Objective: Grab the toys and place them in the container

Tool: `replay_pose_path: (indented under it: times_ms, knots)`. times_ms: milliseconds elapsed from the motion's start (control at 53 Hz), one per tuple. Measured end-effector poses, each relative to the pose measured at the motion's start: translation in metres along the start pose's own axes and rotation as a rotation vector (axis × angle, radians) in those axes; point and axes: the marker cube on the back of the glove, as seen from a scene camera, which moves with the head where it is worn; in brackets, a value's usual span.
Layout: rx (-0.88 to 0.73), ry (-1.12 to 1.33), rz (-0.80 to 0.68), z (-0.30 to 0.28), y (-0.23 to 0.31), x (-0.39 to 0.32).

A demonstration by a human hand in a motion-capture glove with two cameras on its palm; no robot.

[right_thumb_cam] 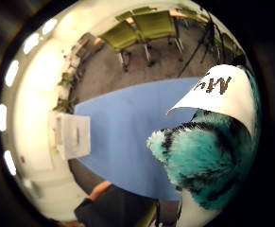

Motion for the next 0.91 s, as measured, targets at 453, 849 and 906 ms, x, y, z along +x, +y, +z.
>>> replay_pose_path:
  times_ms: [453,849,906]
  knots:
    - [0.126,-0.099,-0.449,-0.126,-0.011,-0.329]
    - [0.063,-0.205,-0.637,-0.110,0.015,-0.506]
    - [0.039,-0.275,-0.684,-0.098,-0.004,-0.475]
